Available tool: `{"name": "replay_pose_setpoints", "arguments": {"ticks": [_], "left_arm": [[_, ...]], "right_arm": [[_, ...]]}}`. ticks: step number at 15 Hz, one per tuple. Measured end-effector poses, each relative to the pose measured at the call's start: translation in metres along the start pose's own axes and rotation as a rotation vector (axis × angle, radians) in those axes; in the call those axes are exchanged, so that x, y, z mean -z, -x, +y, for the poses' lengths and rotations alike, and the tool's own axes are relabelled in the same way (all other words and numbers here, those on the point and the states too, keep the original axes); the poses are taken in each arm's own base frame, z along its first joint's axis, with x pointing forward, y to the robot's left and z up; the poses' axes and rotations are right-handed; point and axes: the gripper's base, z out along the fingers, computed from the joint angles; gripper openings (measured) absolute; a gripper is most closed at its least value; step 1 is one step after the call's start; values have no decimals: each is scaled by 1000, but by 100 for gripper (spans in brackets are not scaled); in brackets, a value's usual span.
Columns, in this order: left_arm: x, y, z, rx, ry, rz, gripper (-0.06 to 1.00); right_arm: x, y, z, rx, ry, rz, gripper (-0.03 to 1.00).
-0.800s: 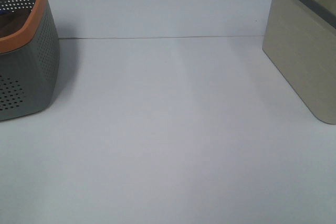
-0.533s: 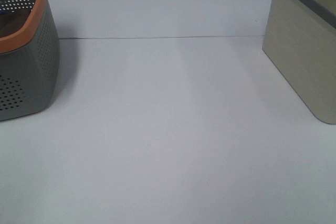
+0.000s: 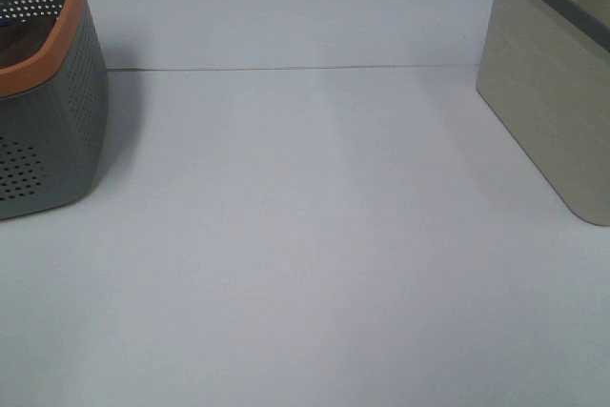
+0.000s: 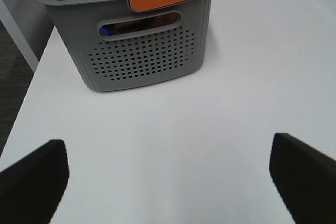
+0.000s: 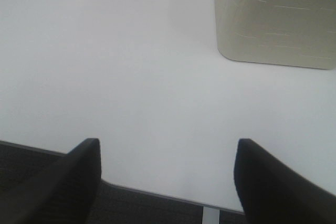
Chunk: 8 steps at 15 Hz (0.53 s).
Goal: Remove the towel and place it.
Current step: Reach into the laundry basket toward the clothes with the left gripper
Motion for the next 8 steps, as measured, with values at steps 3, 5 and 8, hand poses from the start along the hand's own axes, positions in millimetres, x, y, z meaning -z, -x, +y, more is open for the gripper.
{"name": "replay_pose_setpoints", "arguments": {"ticks": [3,5,8], "left_arm": [[0,0,0,-2,0,0,99],[0,0,0,-3,0,0,99],[0,0,0,-3,0,0,99]], "right_arm": [[0,0,0,0,0,0,62],[0,0,0,0,0,0,62],[0,0,0,0,0,0,62]]}}
